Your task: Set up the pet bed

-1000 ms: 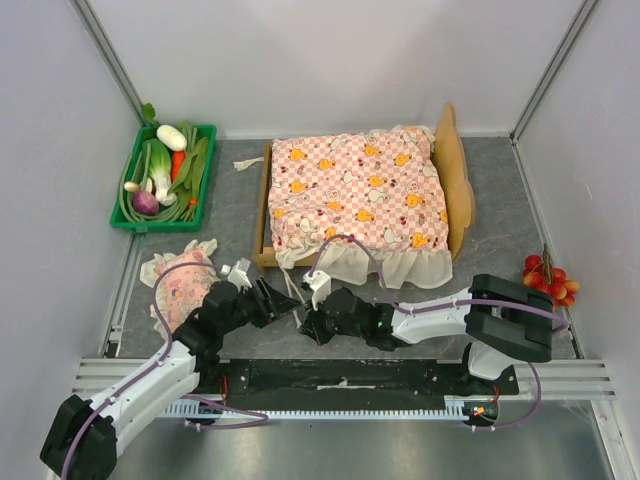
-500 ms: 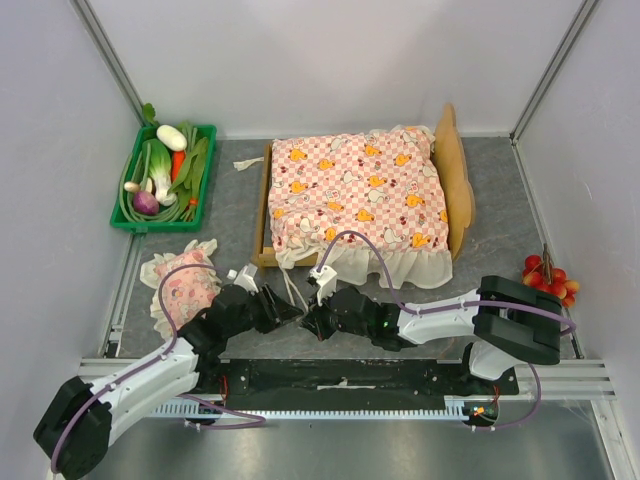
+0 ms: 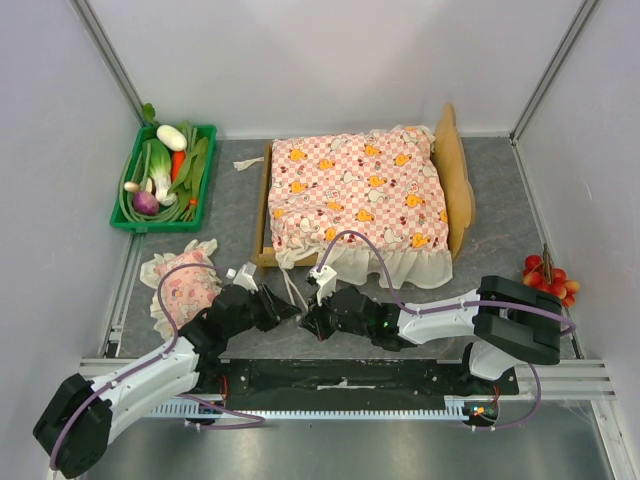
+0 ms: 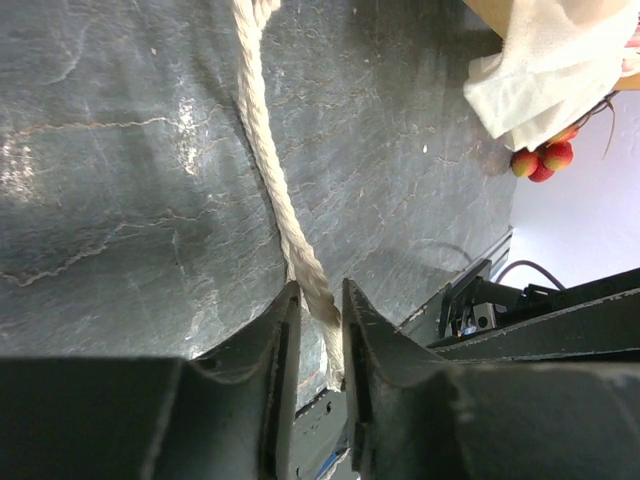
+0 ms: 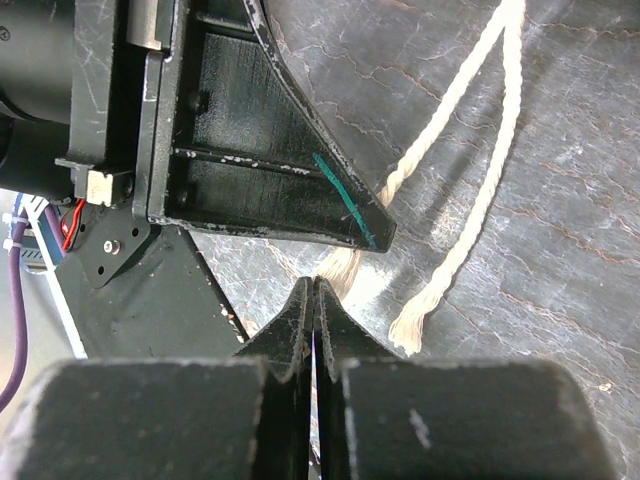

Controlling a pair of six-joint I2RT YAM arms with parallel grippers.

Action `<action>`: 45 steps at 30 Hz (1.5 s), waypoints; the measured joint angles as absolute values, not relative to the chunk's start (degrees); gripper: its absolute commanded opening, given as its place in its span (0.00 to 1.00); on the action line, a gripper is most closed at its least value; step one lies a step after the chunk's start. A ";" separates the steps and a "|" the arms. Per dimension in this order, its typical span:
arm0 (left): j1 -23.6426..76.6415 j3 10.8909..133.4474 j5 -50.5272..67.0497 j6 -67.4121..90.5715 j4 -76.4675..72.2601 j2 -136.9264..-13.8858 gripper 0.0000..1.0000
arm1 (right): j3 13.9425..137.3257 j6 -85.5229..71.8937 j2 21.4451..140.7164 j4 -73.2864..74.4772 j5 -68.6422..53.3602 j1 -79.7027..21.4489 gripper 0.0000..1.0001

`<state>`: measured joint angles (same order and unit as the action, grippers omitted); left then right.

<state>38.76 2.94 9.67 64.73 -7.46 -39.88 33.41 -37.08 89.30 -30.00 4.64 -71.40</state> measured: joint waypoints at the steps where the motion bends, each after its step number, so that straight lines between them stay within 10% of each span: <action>1: 38.76 2.94 9.50 64.75 -7.46 -39.99 0.36 | 33.41 -37.06 89.30 -30.00 4.54 -71.37 0.00; 11: 38.79 2.94 7.25 65.10 -8.01 -40.64 0.45 | 33.41 -37.06 89.30 -30.00 3.29 -71.37 0.00; 21: 38.76 2.94 7.03 65.21 -11.03 -44.69 0.06 | 33.41 -37.06 89.43 -30.00 2.74 -71.37 0.00; 28: 38.83 2.94 6.46 65.30 -10.87 -44.03 0.02 | 33.41 -37.08 89.38 -29.56 2.37 -70.98 0.41; 45: 39.03 2.94 -0.67 61.21 5.82 -34.68 0.02 | 42.35 -32.95 98.39 -19.90 6.33 -63.83 0.48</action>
<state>39.03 2.94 -0.67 61.21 5.82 -34.68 42.35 -32.95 98.39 -19.90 6.33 -63.83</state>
